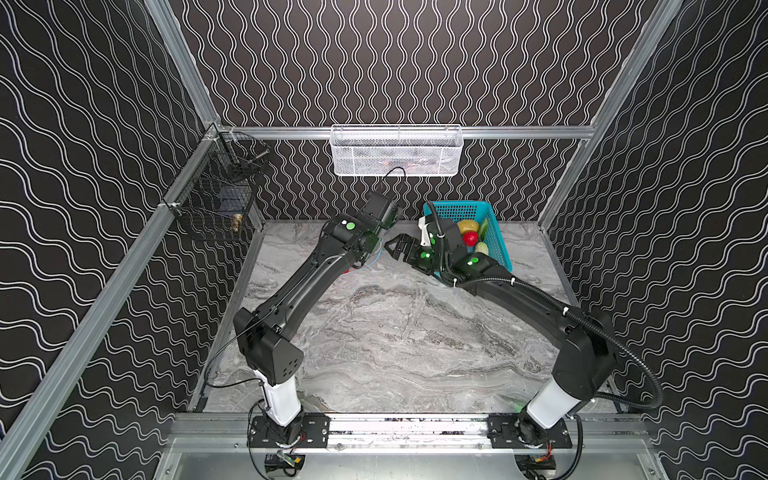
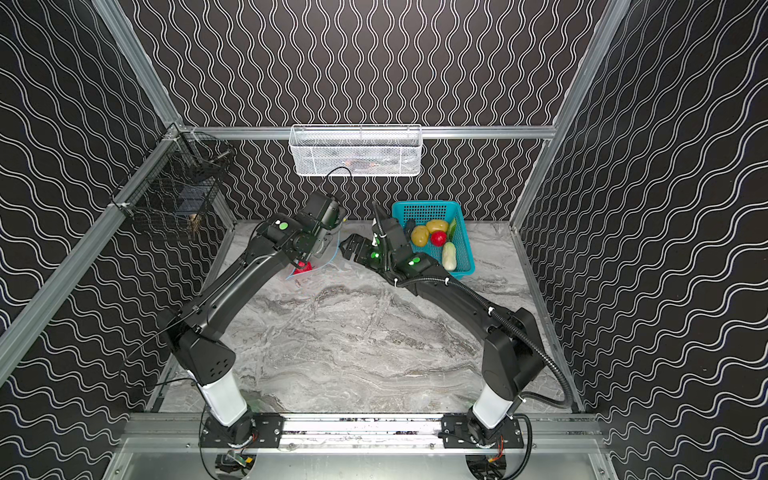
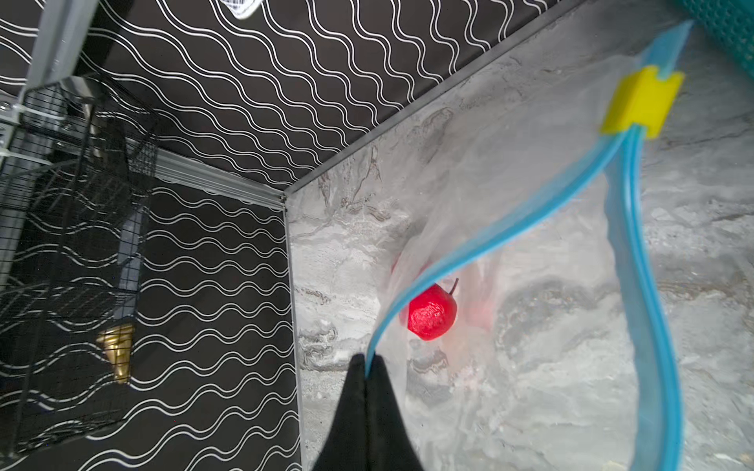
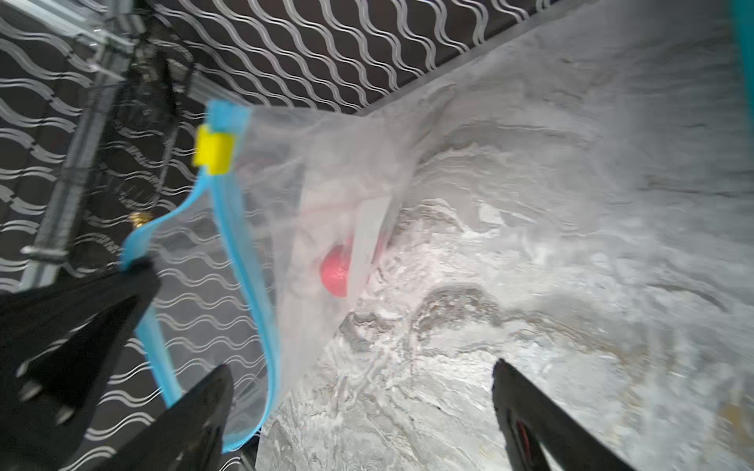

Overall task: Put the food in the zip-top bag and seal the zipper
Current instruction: 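Push the apple deeper into the bag with the right gripper, then withdraw the right gripper back over the basket while the left gripper holds the bag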

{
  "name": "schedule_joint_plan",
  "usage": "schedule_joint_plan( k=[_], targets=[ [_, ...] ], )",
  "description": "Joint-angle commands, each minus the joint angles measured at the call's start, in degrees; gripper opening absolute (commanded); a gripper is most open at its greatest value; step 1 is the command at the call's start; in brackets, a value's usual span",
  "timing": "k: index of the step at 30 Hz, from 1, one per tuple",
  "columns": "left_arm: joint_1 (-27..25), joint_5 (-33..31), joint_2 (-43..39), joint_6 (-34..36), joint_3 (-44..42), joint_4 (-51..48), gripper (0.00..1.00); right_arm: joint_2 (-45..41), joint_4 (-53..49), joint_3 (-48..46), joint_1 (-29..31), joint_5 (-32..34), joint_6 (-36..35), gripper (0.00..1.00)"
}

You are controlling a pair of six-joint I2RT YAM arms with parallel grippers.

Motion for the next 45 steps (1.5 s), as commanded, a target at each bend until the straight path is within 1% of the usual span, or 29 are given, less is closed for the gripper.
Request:
schedule_joint_plan(
  k=[1, 5, 7, 9, 11, 13, 18, 24, 27, 29, 32, 35, 37, 38, 39, 41, 43, 45],
  targets=[
    [-0.23, -1.83, 0.95, 0.17, 0.62, -0.81, 0.00, 1.37, -9.59, 3.40, -1.60, 2.31, 0.21, 0.99],
    [-0.34, -1.24, 1.59, -0.39, 0.25, -1.11, 0.00, 4.14, -17.22, 8.23, -3.31, 6.78, -0.90, 0.99],
    [-0.36, -0.37, 1.46, -0.98, -0.11, -1.36, 0.00, 5.27, -19.94, 10.24, -4.02, 7.67, -1.34, 0.99],
    [-0.30, 0.24, 0.87, -0.99, -1.10, -0.99, 0.00, 5.73, -20.40, 10.69, -4.29, 9.87, -1.45, 0.99],
    [-0.35, 0.58, 0.24, -0.99, -2.55, -0.34, 0.00, 5.86, -19.93, 10.69, -4.71, 10.19, -1.94, 0.99],
    [-0.34, 0.84, 0.12, -1.00, -3.08, -0.44, 0.00, 5.95, -20.26, 10.87, -4.91, 12.17, -1.56, 0.99],
    [0.02, 1.52, -1.11, -0.93, -4.93, 0.32, 0.00, 4.87, -19.74, 9.64, -5.52, 14.74, -0.47, 0.99],
    [0.49, 3.38, -0.69, -1.80, -5.64, 0.16, 0.00, 1.89, -14.25, 4.21, -7.34, 14.22, 1.29, 0.99],
    [0.59, 4.00, -0.98, -1.82, -6.20, 0.23, 0.00, 1.23, -10.38, 2.26, -9.04, 9.59, 0.03, 0.99],
    [0.73, 3.86, -1.20, -1.71, -6.82, 0.54, 0.00, 1.27, -8.88, 1.80, -9.99, 7.84, -0.24, 0.99],
    [1.29, 4.37, -1.31, -1.61, -7.73, 0.95, 0.00, 1.75, -6.21, 1.41, -11.13, 5.62, -2.86, 0.99],
    [1.37, 4.29, -1.47, -1.67, -8.37, 1.21, 0.00, 3.42, -8.52, 4.42, -11.94, 7.77, -5.30, 0.99],
    [1.38, 4.99, -1.86, -1.58, -8.85, 1.37, 0.00, 5.85, -12.34, 8.44, -12.16, 8.88, -6.85, 0.99],
    [1.38, 5.17, -2.17, -1.58, -9.11, 1.52, 0.00, 6.95, -14.06, 10.23, -14.05, 9.43, -7.52, 0.99],
    [1.42, 5.39, -2.39, -1.54, -9.43, 1.71, 0.00, 8.30, -15.98, 12.18, -14.67, 9.87, -8.26, 0.99],
    [1.41, 5.63, -2.50, -1.46, -9.92, 1.91, 0.00, 10.48, -19.17, 15.30, -15.85, 10.78, -8.35, 0.99],
    [1.55, 5.18, -2.57, -1.24, -10.21, 2.15, 0.00, 11.57, -21.00, 17.23, -17.31, 9.96, -8.09, 0.99],
    [1.72, 4.99, -2.52, -1.07, -10.22, 2.18, 0.00, 14.49, -22.56, 19.21, -18.88, 9.40, -7.32, 0.99]
  ],
)
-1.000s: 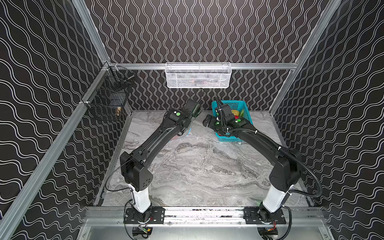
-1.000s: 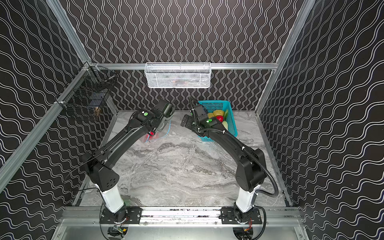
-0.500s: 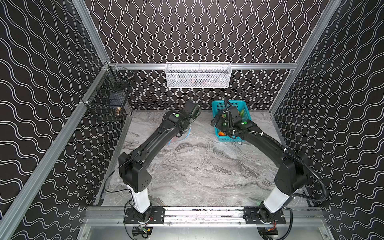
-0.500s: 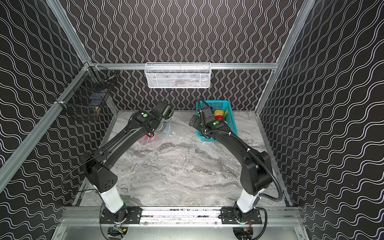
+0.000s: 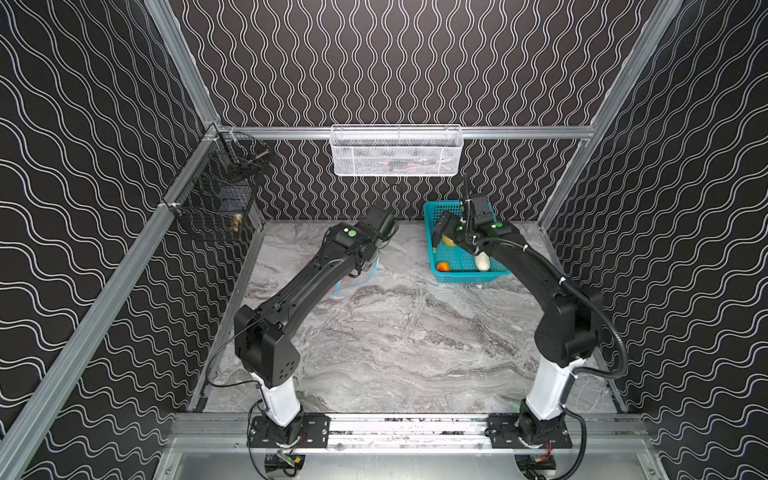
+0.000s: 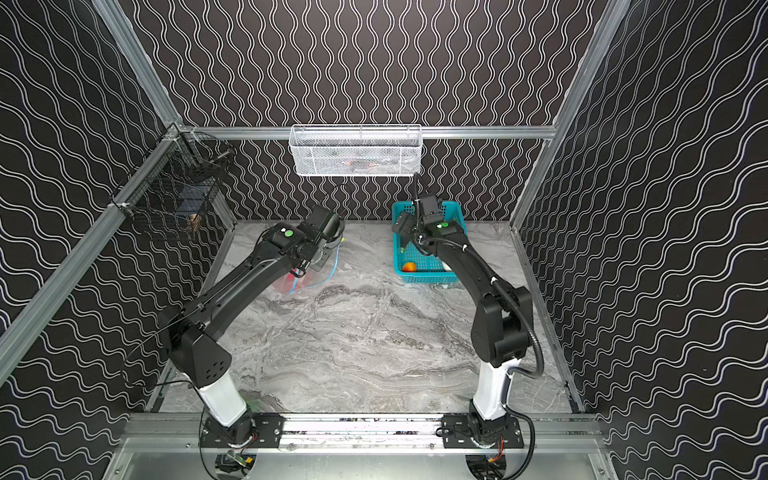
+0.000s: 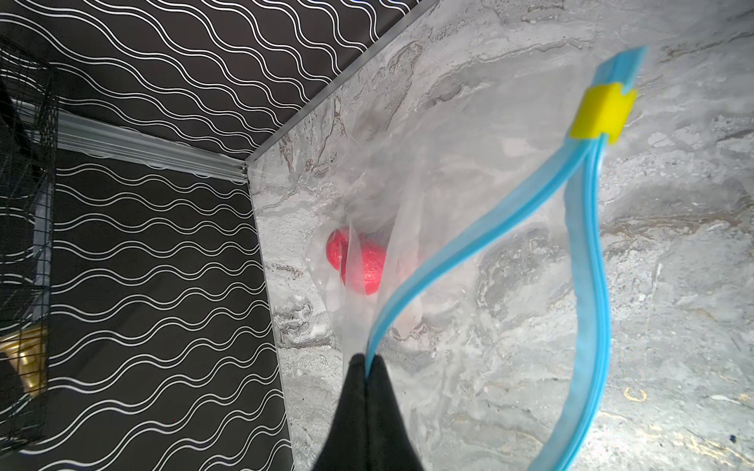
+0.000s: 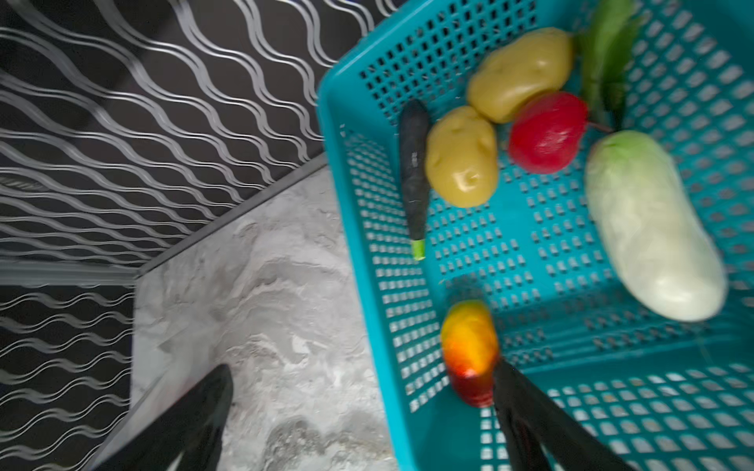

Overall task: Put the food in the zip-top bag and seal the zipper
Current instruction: 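Withdraw the right gripper back over the basket while the left gripper holds the bag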

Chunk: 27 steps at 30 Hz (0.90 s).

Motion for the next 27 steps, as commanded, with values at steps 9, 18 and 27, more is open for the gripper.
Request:
schedule_joint_plan(
  k=[9, 18, 27],
  targets=[
    [0.46, 1.62, -0.85, 0.02, -0.15, 0.56, 0.00, 12.04, -14.38, 16.20, -4.64, 3.26, -2.99, 0.99],
    [1.85, 2.66, -2.34, 0.26, -1.56, 1.34, 0.00, 14.36, -17.69, 16.30, -8.53, 7.80, -4.00, 0.99],
    [2.86, 4.01, -2.98, -0.12, -1.95, 1.41, 0.00, 15.62, -18.48, 12.57, -10.88, 8.68, -4.70, 0.99]
  ],
)
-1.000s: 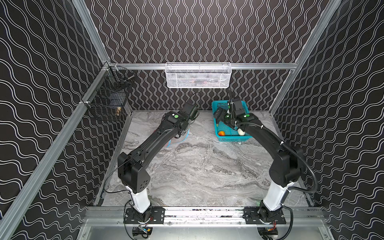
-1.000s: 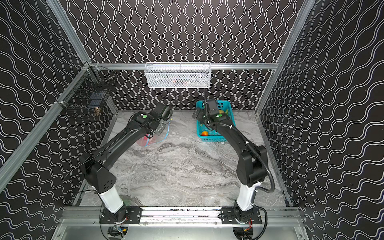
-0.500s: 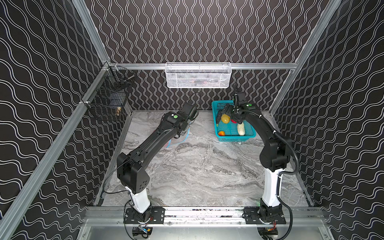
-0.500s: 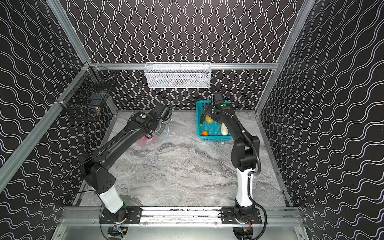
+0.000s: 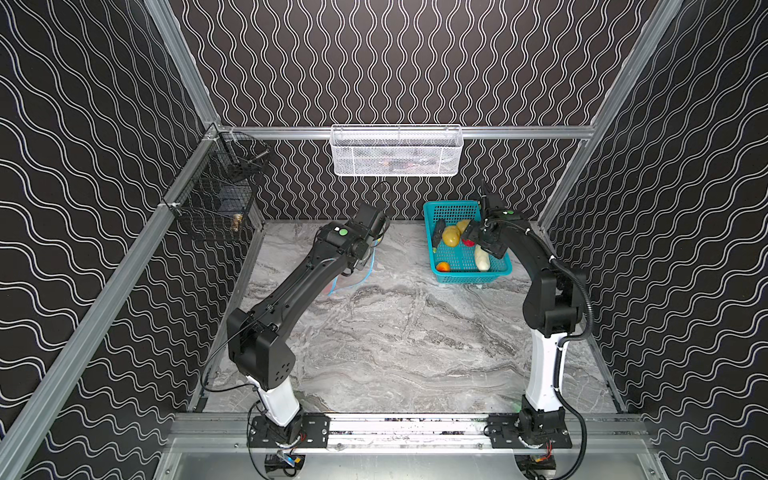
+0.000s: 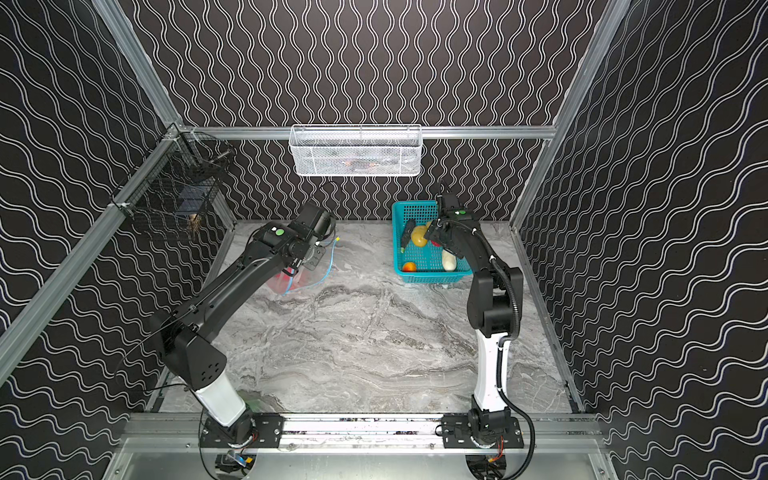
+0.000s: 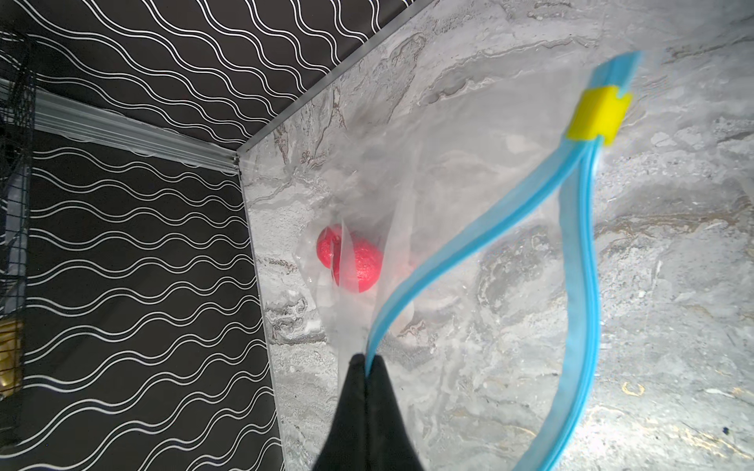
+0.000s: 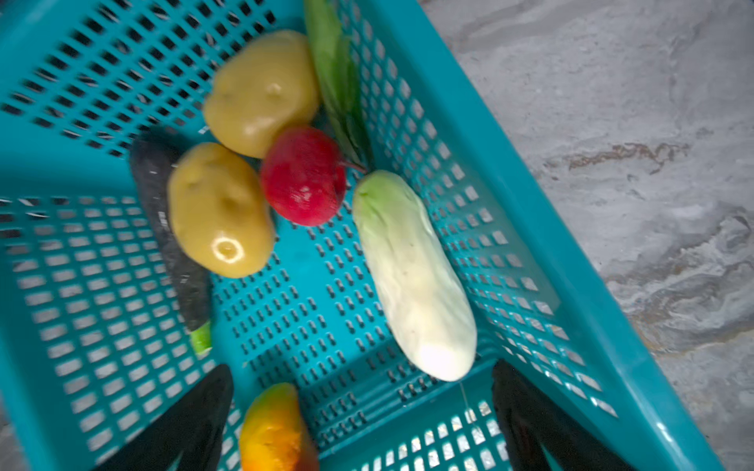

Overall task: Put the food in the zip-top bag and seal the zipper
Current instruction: 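Withdraw the right gripper back over the basket while the left gripper holds the bag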

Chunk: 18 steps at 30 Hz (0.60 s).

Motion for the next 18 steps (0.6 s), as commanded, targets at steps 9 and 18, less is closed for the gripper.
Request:
schedule_joint_plan(
  k=[9, 18],
  targets=[
    [2.54, 3.21, -2.89, -0.66, -1.47, 1.21, 0.00, 2.87, -0.50, 0.86, -0.18, 0.22, -1.08, 0.99],
    [4.13, 4.74, -4.17, -0.77, -2.83, 2.36, 0.00, 7.79, 0.26, 8.22, -0.84, -1.36, -0.83, 0.99]
  ],
)
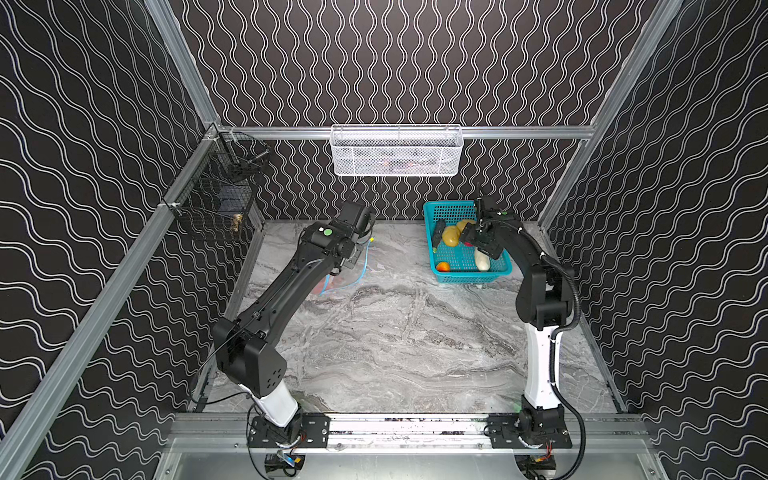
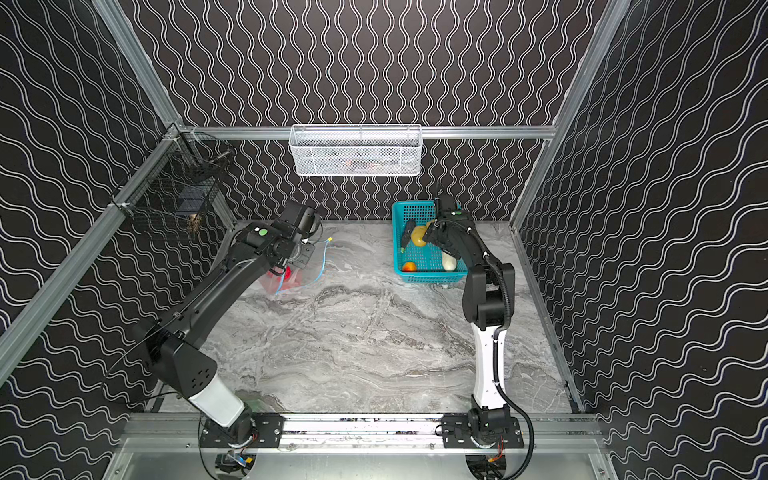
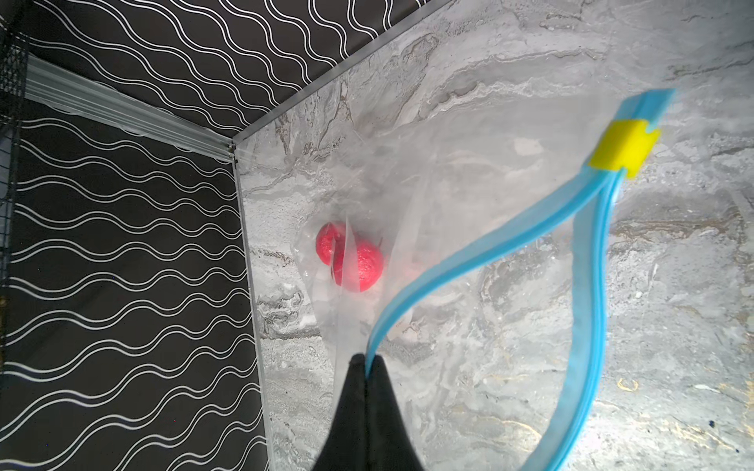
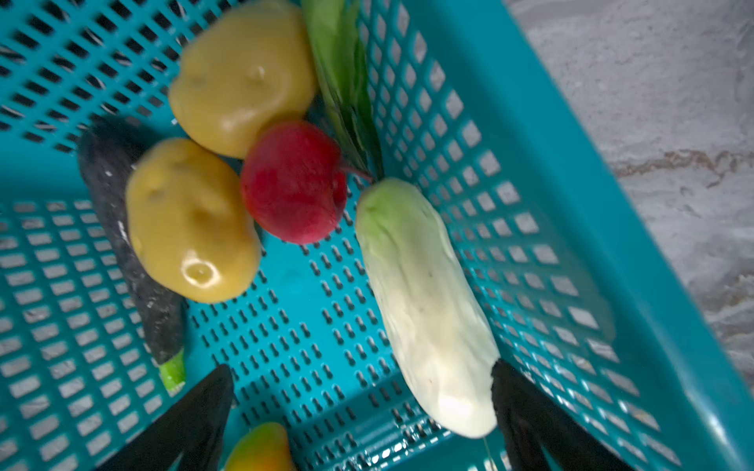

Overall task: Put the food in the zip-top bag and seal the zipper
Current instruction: 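Withdraw the right gripper back over the basket while the left gripper holds the bag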

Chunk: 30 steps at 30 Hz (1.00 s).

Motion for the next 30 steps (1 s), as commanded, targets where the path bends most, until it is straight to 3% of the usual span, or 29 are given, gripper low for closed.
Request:
schedule_joint_plan(
  k=[1, 18, 30],
  targets=[
    [0.19, 0.79, -0.36, -0.86, -0.08, 1.03, 0.00, 1.33, 1.02, 2.11, -0.38, -1.26, 0.29, 0.99],
    [0.65, 0.29, 0.24, -0.70, -0.22, 0.95, 0.00, 6.36, 9.50, 7.44, -1.61, -6.08, 1.87, 0.96],
    [0.82, -0.04, 1.54, -0.91, 0.05, 0.85, 0.00, 10.82, 12.56, 10.72, -2.57, -7.45, 3.40, 0.82]
  ],
)
